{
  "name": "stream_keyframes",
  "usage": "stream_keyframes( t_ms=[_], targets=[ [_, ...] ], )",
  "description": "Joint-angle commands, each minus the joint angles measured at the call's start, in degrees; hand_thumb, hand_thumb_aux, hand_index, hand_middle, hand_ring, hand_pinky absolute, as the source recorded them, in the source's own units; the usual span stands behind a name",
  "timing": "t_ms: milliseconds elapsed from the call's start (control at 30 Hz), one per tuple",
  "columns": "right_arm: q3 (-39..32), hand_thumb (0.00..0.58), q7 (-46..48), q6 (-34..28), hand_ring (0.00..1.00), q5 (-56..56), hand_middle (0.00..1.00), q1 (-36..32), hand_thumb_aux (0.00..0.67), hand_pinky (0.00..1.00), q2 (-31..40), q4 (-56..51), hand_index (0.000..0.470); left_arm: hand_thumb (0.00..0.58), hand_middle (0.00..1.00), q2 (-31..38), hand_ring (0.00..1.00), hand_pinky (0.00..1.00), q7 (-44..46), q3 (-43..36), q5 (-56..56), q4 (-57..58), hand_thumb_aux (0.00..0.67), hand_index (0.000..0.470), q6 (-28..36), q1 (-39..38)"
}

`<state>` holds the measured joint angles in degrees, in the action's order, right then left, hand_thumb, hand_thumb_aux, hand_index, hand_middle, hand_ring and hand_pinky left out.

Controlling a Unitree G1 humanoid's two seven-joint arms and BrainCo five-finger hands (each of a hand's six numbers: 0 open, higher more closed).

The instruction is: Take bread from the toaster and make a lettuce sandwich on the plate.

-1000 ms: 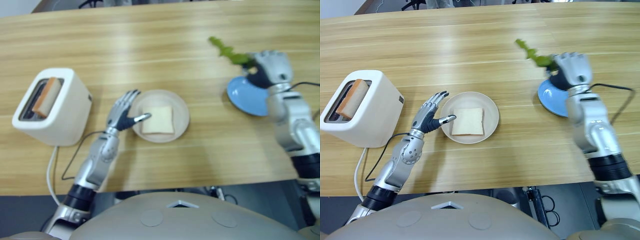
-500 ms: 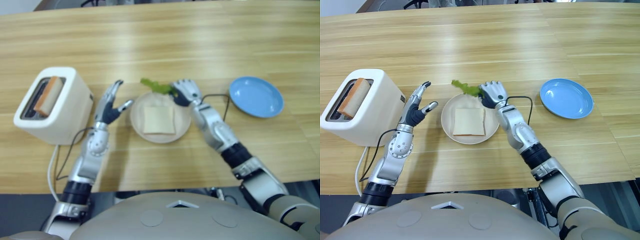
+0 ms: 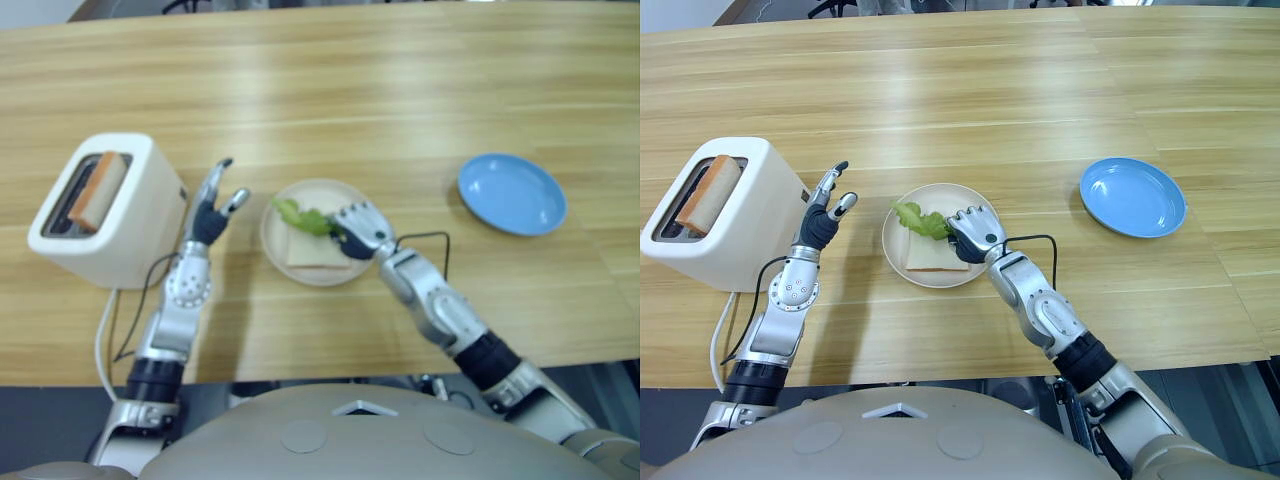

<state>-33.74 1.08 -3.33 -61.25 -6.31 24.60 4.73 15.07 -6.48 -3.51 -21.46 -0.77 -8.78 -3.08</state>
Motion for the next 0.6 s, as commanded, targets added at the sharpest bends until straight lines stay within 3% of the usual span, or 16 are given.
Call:
stream_keyframes(
  t_ms=[33,600],
  targets=[
    [2.1,0.580,2.4,-0.3,1.00,-0.8,1.00,1.0,0.670,1.00,1.7,3.7,0.460,0.000,0.00,-0.1,0.00,0.00,0.1,-0.1,-0.2,1.3,0.000,0.000,0.0,0.0],
    [1.6,0.580,4.1,1.2,1.00,-3.3,1.00,2.2,0.670,1.00,3.2,0.7,0.460,0.000,0.00,0.1,0.00,0.00,0.1,-0.5,-1.4,1.4,0.000,0.000,-0.2,-0.7]
  ],
)
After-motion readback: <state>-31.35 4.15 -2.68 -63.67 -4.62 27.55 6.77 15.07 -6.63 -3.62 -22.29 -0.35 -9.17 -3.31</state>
